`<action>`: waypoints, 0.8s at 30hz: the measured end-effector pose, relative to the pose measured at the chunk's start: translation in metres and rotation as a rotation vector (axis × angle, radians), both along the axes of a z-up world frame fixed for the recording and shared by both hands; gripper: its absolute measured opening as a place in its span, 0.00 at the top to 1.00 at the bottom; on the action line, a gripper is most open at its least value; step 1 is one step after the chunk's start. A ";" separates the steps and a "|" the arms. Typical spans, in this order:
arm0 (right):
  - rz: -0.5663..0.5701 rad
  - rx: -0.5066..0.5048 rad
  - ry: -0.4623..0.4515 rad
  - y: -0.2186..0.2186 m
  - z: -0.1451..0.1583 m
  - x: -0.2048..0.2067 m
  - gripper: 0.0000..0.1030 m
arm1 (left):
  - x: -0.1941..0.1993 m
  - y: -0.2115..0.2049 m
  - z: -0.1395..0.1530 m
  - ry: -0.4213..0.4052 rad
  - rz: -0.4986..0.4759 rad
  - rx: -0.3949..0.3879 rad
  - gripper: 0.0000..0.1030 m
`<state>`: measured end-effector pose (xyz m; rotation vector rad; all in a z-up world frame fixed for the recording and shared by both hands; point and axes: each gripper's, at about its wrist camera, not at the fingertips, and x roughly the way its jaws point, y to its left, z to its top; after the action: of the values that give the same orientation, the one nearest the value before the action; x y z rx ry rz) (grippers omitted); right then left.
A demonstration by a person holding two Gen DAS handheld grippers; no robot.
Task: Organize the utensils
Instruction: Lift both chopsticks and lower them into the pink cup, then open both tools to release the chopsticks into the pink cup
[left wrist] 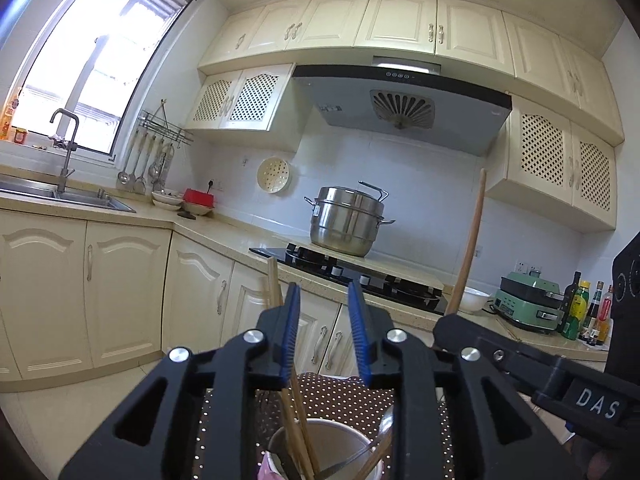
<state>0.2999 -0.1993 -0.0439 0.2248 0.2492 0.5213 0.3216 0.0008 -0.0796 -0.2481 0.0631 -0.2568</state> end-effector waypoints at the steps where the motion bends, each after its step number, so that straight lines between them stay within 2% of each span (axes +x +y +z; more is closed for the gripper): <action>1: -0.001 -0.001 0.001 0.001 0.000 -0.001 0.94 | -0.001 0.000 0.000 0.005 0.000 0.003 0.76; 4: -0.004 -0.005 0.005 0.002 0.000 -0.002 0.94 | -0.006 0.003 0.001 0.025 0.009 0.011 0.69; 12: -0.009 -0.020 0.018 0.006 -0.002 -0.003 0.94 | -0.014 0.006 0.002 0.054 0.010 0.048 0.68; 15: -0.011 -0.029 0.026 0.007 -0.004 -0.002 0.94 | -0.017 0.007 0.002 0.057 0.021 0.062 0.63; 24: -0.012 -0.050 0.043 0.013 -0.010 -0.002 0.94 | -0.023 0.011 0.003 0.079 0.038 0.097 0.61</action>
<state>0.2975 -0.1861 -0.0538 0.1891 0.3021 0.4985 0.2985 0.0121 -0.0763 -0.1626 0.1488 -0.2054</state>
